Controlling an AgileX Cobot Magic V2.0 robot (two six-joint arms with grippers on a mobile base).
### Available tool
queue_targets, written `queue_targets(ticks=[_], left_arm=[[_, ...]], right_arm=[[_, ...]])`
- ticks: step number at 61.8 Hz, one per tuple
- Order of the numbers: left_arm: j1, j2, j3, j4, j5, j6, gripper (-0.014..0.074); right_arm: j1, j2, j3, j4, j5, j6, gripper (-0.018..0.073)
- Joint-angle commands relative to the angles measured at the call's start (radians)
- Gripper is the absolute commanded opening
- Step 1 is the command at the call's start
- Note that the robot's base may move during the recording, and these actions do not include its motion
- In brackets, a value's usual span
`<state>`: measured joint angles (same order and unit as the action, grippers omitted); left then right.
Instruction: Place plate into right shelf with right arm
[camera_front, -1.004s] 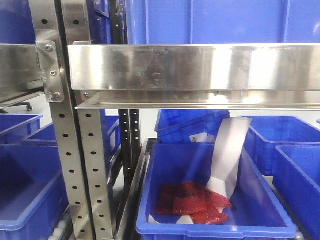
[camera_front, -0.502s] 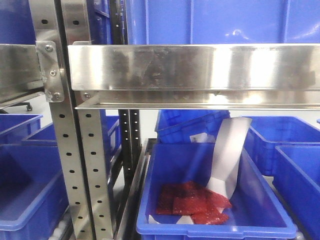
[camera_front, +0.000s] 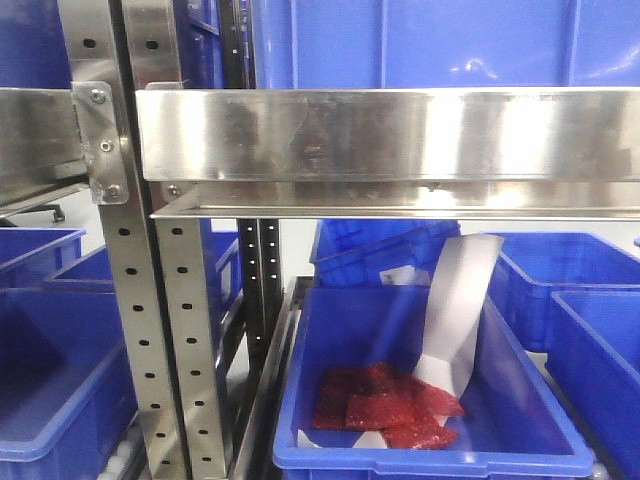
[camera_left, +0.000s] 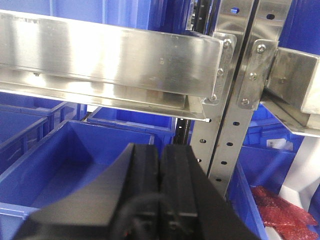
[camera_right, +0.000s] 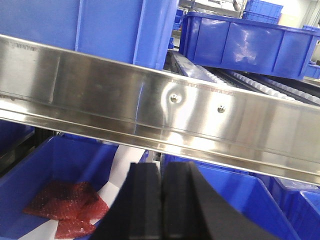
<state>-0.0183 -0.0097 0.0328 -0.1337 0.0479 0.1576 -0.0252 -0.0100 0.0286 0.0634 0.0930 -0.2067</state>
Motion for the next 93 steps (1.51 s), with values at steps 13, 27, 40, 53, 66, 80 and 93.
queue_targets(ticks=[13,27,40,53,66,80,93], left_arm=[[-0.002,-0.01,0.01,-0.008,-0.09,-0.007,-0.0128],[-0.002,-0.01,0.01,-0.008,-0.09,-0.007,-0.0128],[-0.002,-0.01,0.01,-0.008,-0.09,-0.007,-0.0128],[-0.002,-0.01,0.01,-0.008,-0.09,-0.007,-0.0128],[-0.002,-0.01,0.01,-0.008,-0.09,-0.007,-0.0128],[-0.002,-0.01,0.01,-0.008,-0.09,-0.007,-0.0128],[-0.002,-0.01,0.01,-0.008,-0.09,-0.007,-0.0128]], right_arm=[[-0.008,-0.02,-0.015,-0.009,-0.084,-0.002,0.0053],[-0.008,-0.02,-0.015,-0.008,-0.167,0.033,0.0053],[-0.008,-0.02,-0.015,-0.054,-0.166,0.242,0.0053],[-0.008,-0.02,-0.015,-0.054,-0.164,0.242,0.0053],[-0.008,-0.02,-0.015,-0.054,-0.164,0.242,0.0053],[-0.008,-0.02,-0.015,-0.054,-0.164,0.242,0.0053],[-0.008,-0.02,-0.015,-0.054,-0.164,0.242,0.0053]])
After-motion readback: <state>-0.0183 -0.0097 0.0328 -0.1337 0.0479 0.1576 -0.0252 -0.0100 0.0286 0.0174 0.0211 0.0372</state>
